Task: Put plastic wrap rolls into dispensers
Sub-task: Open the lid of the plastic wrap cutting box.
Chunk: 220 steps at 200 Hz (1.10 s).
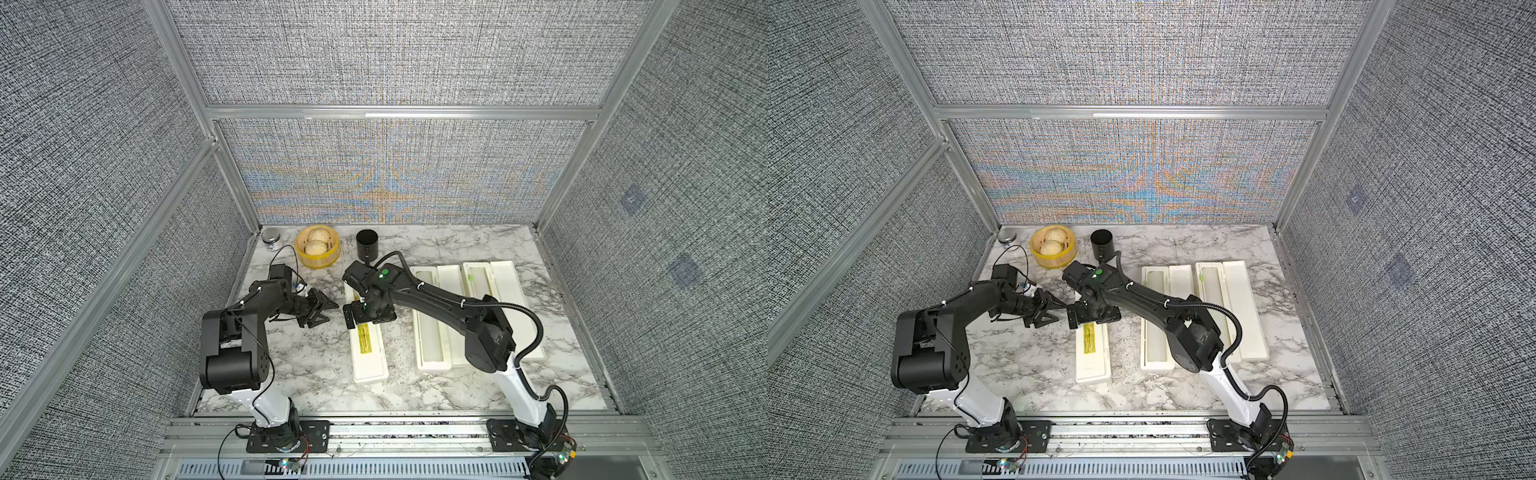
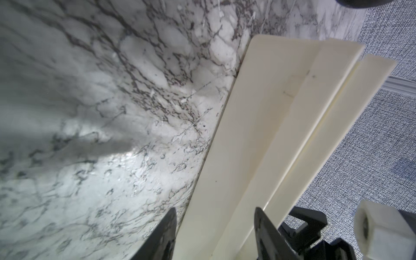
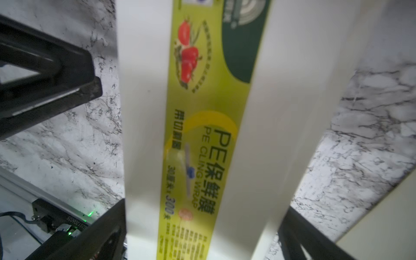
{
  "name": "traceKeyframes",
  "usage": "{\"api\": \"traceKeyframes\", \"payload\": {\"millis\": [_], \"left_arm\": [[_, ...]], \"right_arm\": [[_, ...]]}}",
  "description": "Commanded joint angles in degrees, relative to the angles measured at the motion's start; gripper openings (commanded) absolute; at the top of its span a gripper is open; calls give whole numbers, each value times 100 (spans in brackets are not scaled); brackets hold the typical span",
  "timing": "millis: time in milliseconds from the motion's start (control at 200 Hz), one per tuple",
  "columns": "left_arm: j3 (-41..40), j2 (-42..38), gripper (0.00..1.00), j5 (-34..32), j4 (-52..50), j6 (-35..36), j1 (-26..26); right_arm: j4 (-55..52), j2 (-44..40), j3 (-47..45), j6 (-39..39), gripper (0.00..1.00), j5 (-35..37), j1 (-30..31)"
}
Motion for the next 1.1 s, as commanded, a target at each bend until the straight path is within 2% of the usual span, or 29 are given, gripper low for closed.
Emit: {"api": "traceKeyframes", "payload": {"millis": [0,155,440,706,966,1026,1096], "left_arm": [[-42,-55,55,95,80,10,5],[-82,-16,55,232,194,-48,5],[-88,-33,56,547,413,-280,-148],[-169,62,57,682,691,-481,-353],[-72,224,59,783,759,-510,-645],[-35,236,59,796,759,-519,-689],[-10,246,59,779,750,-511,-688]], "right_arm": [[-479,159,237,-40,99,210,30],[-352,42,122,-41,97,135,27],[1173,-831,-1135,158,92,-837,-199],[1579,-989,-1349,215,92,-1265,-271],[1517,-999,-1394,108,95,-1197,-285],[1260,-963,-1275,10,99,-952,-263],[977,-945,-1129,-149,99,-664,-221]]}}
